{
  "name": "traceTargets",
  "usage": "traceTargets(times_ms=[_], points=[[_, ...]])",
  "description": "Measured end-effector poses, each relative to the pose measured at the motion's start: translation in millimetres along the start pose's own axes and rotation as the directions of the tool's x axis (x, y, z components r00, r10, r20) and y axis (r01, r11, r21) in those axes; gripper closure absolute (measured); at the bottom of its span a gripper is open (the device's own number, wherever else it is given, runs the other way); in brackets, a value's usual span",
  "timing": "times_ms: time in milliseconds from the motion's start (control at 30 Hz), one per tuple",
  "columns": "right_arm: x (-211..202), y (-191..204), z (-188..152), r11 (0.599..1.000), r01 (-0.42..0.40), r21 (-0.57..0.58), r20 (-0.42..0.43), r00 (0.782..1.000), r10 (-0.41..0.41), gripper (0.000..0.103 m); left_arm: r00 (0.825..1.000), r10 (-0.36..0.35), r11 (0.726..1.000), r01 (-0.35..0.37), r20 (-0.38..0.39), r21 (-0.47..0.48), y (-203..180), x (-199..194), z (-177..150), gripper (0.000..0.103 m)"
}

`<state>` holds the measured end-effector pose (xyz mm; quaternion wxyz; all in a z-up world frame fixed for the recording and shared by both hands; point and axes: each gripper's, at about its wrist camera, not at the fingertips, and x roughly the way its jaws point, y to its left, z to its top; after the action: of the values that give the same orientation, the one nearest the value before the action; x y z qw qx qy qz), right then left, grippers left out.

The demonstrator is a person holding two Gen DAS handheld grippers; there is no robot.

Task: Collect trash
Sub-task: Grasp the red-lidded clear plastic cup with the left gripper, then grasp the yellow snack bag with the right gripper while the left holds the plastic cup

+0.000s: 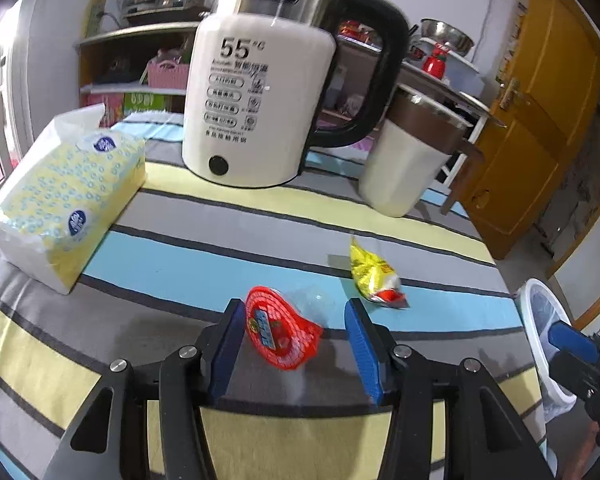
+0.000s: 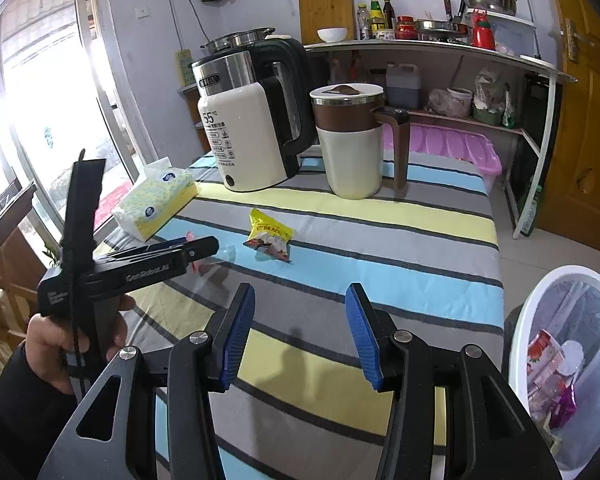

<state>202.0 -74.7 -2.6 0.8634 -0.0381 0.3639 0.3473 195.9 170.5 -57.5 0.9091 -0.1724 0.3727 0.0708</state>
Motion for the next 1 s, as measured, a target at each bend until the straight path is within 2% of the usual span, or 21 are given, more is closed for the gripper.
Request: traceTargets(times_ms=[167, 367, 400, 433, 733, 1000], points=[[8.4, 1.2, 3.1, 1.0, -0.002, -0.002, -0.01, 1.0, 0.002, 0.055, 0.999, -0.016, 1.0, 0.015, -0.029, -0.019, 4.4, 11.0, -2.2, 0.052], [18.1, 7.4, 6.9, 1.0, -0.006, -0.012, -0.024, 1.0, 0.006, 0.055, 1.0, -0.03, 0.999, 0.03, -0.001, -0.022, 6.0, 7.0, -2.9, 0.055], [20.4, 9.6, 7.9, 1.0, -0.007, -0.017, -0.028, 1.0, 0.006, 0.055, 1.0, -0.03, 0.999, 0.03, 0.008, -0.017, 5.8, 2.7, -3.8, 0.068], [22.6, 11.5, 8.9, 1.0, -0.006, -0.021, -0.031, 1.0, 0.005, 0.055, 1.0, -0.027, 1.0, 0.027, 0.012, -0.01, 5.2, 1.1, -4.1, 0.09], [53.3, 28.8, 23.3, 0.998, -0.017, -0.066, -0.067, 0.998, 0.013, 0.055, 0.998, -0.049, 0.999, 0.049, 0.032, -0.008, 12.3, -13.3, -10.9, 0.098], [95.7, 39.1, 37.9, 0.995, -0.017, -0.094, -0.109, 0.994, 0.007, 0.055, 0.995, -0.059, 0.998, 0.06, 0.084, -0.011, 25.3, -31.3, -12.8, 0.099]])
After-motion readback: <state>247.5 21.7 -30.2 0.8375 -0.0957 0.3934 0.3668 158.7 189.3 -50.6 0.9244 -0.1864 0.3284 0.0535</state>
